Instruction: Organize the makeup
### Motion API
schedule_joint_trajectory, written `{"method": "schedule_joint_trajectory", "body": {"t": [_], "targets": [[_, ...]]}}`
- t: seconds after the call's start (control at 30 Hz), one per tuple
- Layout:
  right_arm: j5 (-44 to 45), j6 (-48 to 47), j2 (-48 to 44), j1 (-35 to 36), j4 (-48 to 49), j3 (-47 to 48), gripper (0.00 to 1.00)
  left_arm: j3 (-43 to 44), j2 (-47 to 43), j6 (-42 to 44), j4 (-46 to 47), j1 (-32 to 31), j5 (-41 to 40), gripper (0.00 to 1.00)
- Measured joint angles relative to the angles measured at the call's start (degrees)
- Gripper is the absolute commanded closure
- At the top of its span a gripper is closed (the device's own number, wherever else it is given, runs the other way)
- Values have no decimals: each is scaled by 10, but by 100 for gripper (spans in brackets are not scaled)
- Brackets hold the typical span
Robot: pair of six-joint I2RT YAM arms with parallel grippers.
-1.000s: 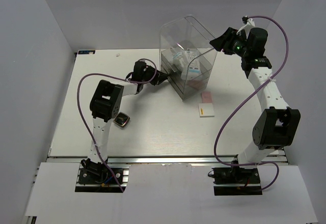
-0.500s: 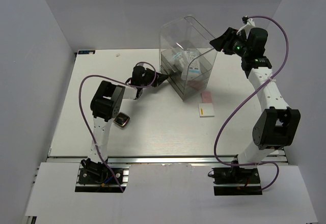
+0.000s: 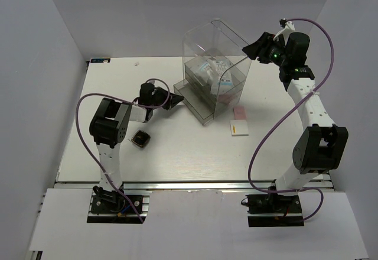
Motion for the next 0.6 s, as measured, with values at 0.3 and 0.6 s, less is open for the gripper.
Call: {"method": "schedule_joint_trajectory", "body": {"t": [0.3,0.6], "targets": [[-5,-30,0,0,-1,-1,10,-40,-61,67,-83,16,12,55],[-47,-115,-14,-3,-17,1,11,2,-76,128,-190,19,-8,2]]}}
